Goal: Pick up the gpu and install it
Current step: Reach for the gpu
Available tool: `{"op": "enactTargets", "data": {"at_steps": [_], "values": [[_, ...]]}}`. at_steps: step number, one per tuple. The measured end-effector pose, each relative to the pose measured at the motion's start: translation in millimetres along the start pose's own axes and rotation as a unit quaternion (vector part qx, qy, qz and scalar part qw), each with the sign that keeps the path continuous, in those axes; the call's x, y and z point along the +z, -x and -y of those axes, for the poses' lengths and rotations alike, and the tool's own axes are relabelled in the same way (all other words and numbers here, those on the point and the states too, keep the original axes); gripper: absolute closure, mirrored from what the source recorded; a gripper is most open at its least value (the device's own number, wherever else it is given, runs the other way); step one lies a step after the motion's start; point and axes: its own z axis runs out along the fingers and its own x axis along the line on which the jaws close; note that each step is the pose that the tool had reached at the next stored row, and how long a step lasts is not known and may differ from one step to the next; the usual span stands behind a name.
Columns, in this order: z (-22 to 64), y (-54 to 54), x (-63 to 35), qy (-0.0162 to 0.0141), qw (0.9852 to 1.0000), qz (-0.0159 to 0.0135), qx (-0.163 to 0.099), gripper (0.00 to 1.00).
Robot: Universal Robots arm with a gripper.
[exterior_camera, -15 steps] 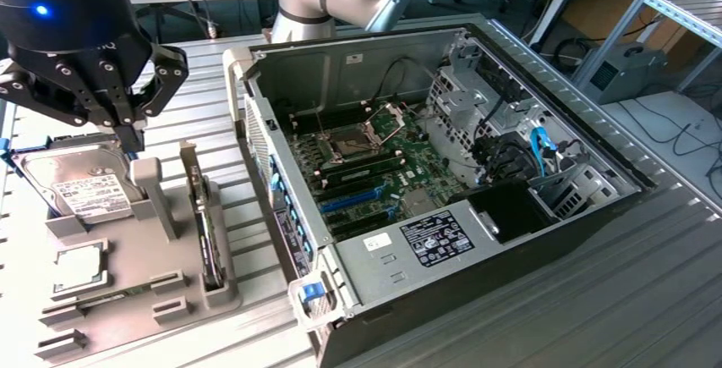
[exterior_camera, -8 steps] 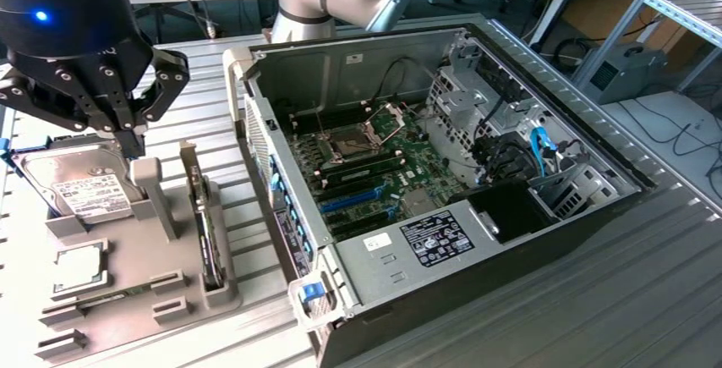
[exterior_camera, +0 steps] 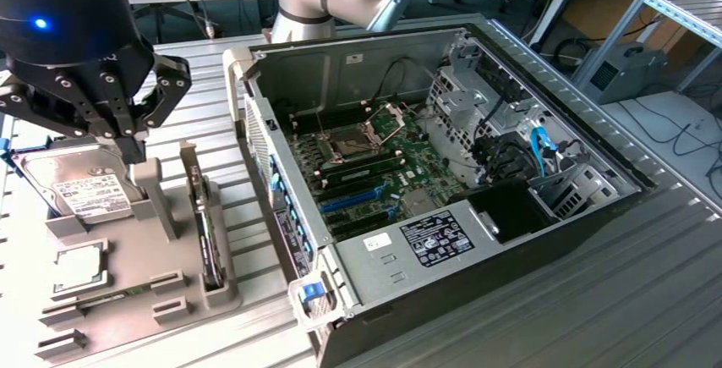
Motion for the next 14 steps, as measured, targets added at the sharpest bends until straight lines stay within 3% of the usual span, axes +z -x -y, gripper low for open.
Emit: {"op": "enactTargets", "data": {"at_steps": [8, 14], "values": [[8.8, 0.7, -0.1, -0.0002, 1.0, 0.0, 0.0, 0.89], [35.2, 2.7, -0.4, -0.0024, 1.0, 0.0002, 0.0, 0.89]]}}
